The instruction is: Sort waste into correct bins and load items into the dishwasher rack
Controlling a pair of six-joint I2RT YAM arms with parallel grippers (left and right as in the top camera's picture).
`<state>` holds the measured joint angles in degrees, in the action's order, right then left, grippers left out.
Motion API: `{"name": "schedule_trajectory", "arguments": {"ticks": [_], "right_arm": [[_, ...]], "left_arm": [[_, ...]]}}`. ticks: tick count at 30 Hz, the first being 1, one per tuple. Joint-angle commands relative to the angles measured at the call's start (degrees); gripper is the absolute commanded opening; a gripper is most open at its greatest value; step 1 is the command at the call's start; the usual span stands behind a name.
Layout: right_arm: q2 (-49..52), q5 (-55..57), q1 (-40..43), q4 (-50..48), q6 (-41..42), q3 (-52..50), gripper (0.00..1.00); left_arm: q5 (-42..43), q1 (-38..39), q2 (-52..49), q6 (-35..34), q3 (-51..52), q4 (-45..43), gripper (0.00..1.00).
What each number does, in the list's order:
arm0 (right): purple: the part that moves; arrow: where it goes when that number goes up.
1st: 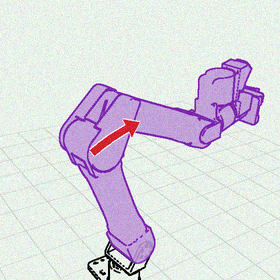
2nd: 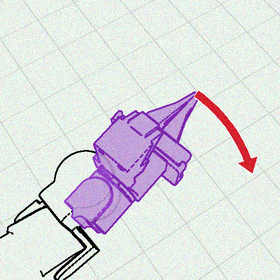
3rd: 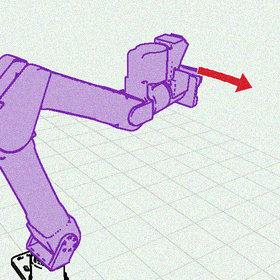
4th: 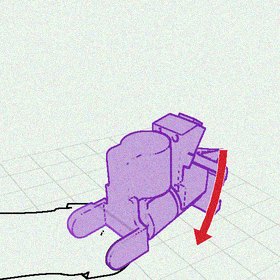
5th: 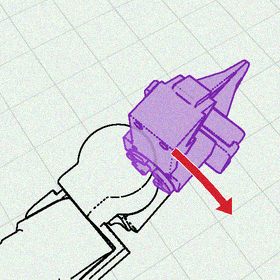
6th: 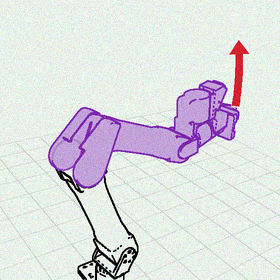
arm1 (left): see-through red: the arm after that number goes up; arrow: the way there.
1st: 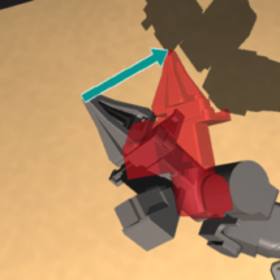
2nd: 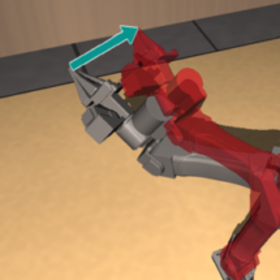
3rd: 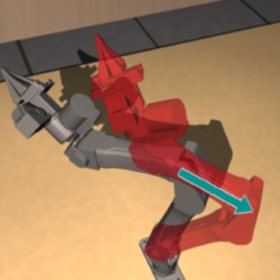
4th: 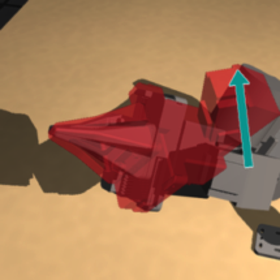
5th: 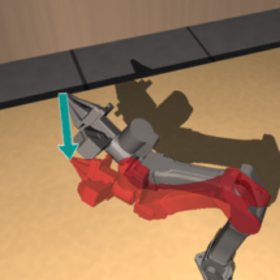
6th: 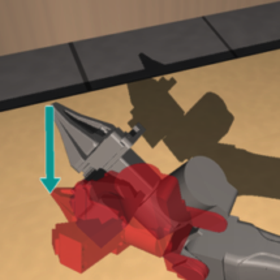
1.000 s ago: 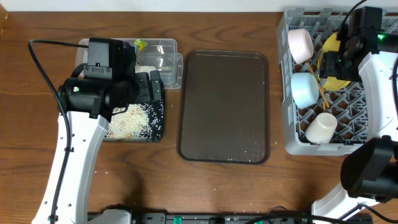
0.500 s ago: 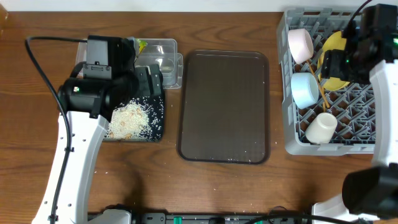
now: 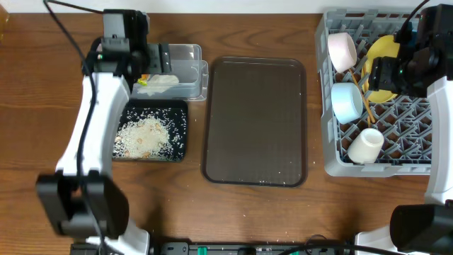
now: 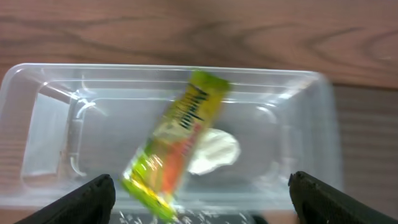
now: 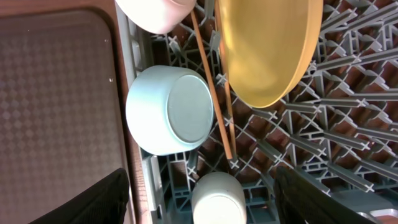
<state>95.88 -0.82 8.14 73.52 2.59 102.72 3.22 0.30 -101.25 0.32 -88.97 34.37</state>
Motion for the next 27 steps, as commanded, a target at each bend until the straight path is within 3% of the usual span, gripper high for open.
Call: {"name": "schedule_trajectory", "arguments": {"ticks": [1, 15, 27], "right_arm": [[-0.3, -0.8, 0.0, 0.2, 0.8, 0.9, 0.73], [-0.3, -0.7, 0.0, 1.1, 0.5, 0.9, 0.76], [-0.3, -0.7, 0.0, 1.1, 0.5, 0.9, 0.78]], "left_arm": [[-0.6, -1.7, -3.8, 3.6, -1.7, -1.6, 0.91], [1.2, -2.0, -17.2, 5.7, -1.7, -9.6, 0.91], [1.2, -2.0, -11.4, 6.4, -3.7, -10.0, 0.92]]}}
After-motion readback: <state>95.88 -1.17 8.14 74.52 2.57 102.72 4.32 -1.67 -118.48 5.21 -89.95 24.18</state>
